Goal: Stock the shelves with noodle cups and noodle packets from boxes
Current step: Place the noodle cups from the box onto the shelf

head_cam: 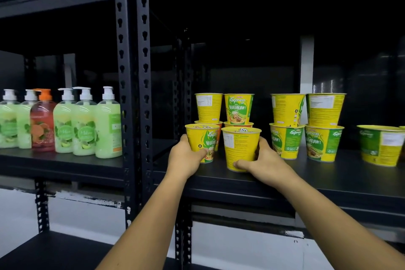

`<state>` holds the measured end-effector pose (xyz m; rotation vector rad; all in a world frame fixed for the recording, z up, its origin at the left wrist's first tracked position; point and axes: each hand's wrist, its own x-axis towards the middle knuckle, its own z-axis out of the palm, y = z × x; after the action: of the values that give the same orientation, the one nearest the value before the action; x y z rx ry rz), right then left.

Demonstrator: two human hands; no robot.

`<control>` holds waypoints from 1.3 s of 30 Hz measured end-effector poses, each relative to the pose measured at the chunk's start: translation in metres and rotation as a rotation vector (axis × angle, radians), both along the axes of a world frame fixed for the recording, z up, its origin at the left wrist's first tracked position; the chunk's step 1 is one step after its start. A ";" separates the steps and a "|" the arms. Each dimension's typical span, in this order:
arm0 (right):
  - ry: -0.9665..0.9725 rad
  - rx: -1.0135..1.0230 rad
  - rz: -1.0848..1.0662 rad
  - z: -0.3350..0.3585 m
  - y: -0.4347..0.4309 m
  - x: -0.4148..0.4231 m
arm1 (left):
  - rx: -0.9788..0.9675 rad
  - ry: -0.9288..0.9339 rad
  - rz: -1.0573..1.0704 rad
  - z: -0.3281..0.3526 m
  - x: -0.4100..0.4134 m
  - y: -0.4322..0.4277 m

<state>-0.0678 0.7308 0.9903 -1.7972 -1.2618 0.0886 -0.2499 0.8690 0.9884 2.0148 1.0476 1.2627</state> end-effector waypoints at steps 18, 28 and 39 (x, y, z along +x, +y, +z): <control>-0.111 -0.108 -0.134 -0.005 0.016 0.005 | 0.188 0.565 0.348 -0.020 -0.003 -0.024; -0.244 -0.277 -0.213 -0.006 0.026 0.004 | 0.222 0.685 0.239 -0.030 -0.009 -0.011; -0.298 -0.400 -0.291 -0.003 0.025 -0.001 | 0.234 0.649 0.258 -0.031 -0.011 -0.018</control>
<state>-0.0685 0.7562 0.9872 -2.3937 -1.2311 -0.1018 -0.2607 0.8509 0.9575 2.6276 1.5511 0.8833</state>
